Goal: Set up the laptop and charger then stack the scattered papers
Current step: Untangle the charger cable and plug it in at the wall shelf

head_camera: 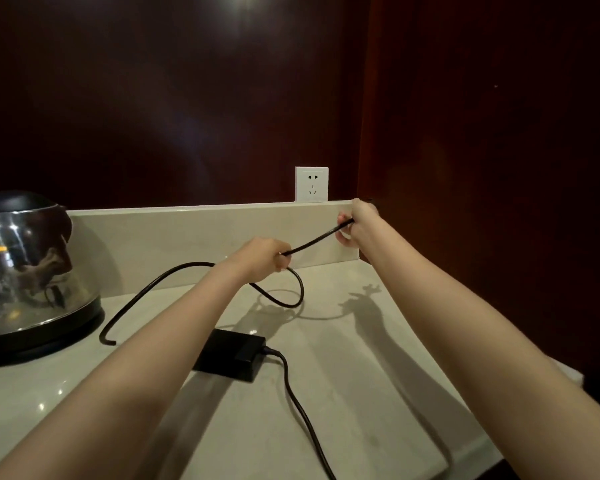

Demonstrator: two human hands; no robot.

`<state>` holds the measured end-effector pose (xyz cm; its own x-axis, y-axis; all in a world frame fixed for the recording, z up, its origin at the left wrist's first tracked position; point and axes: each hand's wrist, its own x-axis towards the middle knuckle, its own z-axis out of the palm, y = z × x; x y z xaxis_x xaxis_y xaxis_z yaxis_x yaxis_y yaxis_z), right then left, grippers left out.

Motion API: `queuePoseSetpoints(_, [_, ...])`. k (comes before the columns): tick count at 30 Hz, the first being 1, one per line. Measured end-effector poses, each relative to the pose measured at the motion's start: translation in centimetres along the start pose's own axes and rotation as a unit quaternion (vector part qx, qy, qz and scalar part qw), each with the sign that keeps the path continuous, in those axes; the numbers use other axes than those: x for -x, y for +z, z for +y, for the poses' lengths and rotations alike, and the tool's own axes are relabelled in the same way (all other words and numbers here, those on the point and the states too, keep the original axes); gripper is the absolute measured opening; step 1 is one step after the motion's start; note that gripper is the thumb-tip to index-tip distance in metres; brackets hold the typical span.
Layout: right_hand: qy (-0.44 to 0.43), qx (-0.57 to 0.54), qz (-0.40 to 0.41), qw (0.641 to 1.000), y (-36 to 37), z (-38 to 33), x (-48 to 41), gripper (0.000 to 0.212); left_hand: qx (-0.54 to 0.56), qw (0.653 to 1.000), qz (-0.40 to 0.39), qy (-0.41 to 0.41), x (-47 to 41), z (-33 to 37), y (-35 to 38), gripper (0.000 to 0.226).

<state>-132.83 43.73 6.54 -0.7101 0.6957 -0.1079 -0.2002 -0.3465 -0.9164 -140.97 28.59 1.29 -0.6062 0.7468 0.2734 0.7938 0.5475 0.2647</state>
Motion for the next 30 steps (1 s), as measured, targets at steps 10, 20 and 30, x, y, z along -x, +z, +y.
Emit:
queuePoseSetpoints(10, [-0.172,0.301,-0.246,0.905,-0.7,3.7,0.8,0.028,0.425,0.899,0.094,-0.037,-0.4,4.5,-2.4,0.039])
queuePoseSetpoints(20, [-0.352,0.346,-0.188,0.849,-1.8,4.9,0.1,0.026,0.453,0.875,0.158,0.066,0.7,4.5,-2.0,0.042])
queuePoseSetpoints(30, [-0.332,0.315,-0.221,0.861,-2.4,4.0,-0.3,0.027,0.367,0.913,0.163,0.073,-0.3,3.4,-1.5,0.035])
